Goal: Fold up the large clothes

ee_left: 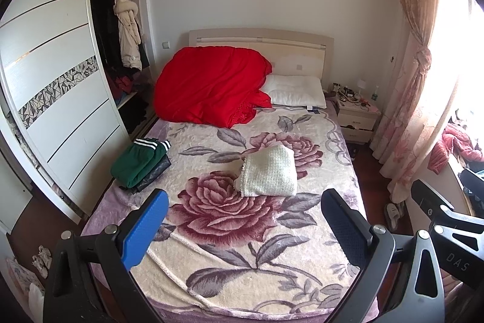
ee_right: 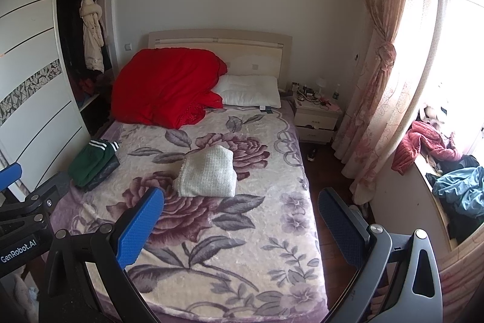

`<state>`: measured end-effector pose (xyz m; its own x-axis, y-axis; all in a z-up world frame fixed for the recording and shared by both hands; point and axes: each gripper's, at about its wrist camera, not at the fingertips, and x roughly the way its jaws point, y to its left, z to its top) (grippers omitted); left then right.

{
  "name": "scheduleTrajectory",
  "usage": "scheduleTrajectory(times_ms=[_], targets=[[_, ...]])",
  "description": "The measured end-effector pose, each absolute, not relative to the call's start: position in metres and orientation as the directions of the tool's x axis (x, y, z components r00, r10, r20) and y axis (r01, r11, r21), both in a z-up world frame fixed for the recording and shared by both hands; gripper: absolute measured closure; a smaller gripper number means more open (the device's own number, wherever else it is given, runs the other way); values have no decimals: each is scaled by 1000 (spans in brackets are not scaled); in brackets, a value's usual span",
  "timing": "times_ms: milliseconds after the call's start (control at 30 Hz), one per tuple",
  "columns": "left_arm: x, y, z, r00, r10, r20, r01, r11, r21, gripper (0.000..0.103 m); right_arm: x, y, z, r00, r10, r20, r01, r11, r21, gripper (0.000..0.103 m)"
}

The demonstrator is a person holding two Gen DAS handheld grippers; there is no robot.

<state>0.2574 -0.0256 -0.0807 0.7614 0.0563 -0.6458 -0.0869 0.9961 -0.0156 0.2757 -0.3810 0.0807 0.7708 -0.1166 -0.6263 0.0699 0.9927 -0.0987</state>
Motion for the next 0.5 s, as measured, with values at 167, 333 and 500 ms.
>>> scheduleTrajectory(times_ms=[167,333,500], targets=[[255,-26,-80,761,56,-646,-86,996,-15,0,274,-381,81,771,-118,-625,72,993,-98,0],[255,-26,-80,761,55,-646,-87,996,-19,0,271,-381,82,772,-120,-624,75,992,-97,0],[255,-26,-80,762,54,-646,-87,996,-19,0,267,-381,82,772,-123,-623,78,992,-98,0]])
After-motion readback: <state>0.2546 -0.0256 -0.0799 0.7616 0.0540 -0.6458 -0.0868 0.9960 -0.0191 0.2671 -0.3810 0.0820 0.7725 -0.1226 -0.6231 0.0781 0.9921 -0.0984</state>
